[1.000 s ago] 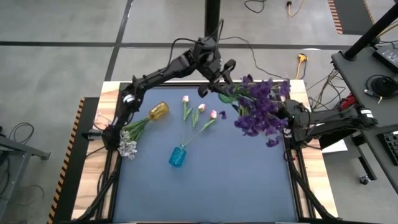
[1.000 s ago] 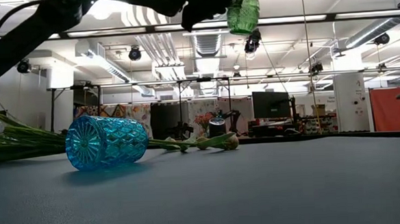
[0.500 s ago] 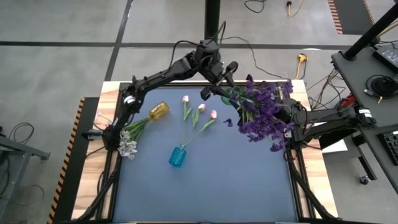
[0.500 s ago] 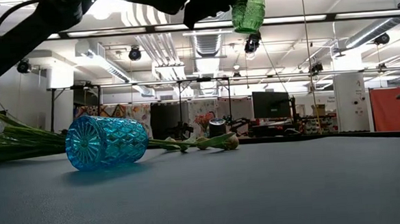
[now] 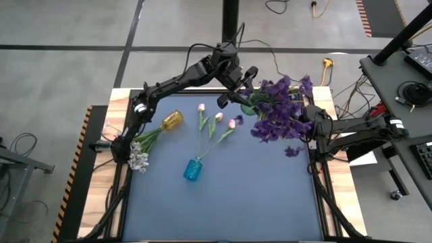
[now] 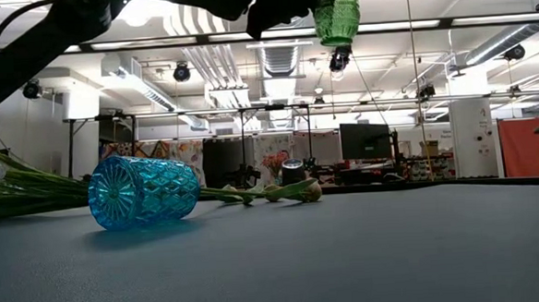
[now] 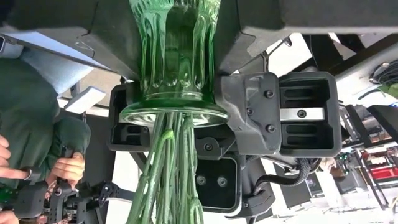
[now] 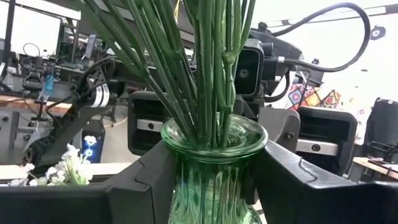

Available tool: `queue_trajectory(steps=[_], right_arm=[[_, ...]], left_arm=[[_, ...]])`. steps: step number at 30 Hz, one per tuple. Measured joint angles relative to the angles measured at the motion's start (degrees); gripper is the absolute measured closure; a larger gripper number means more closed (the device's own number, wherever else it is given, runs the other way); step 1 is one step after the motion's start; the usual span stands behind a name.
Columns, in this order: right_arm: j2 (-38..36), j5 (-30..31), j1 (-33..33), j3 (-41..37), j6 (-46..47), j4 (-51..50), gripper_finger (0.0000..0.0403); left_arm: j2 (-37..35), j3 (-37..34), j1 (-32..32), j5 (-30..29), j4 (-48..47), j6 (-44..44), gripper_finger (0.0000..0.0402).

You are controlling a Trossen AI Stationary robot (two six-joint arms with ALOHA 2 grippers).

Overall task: Sort flowers into vase by color
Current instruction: Put the green vase with flowers on the table

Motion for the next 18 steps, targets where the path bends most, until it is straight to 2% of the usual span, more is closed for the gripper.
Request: queue_trajectory(steps=[8,18], right_arm=[[-0.37,0.15,-0.02,-0.02,1.51,0.03,0.0236],[-0.46,0.87,-0.09,-0.19,1.87,-0.52,0.0237]], left_arm=[[0.00,0.00,0.63,-0.54,-0.06,-2.20,0.0231],[0.00,0.04,2.36,-0.83,-5.43,-2.75,0.0226]])
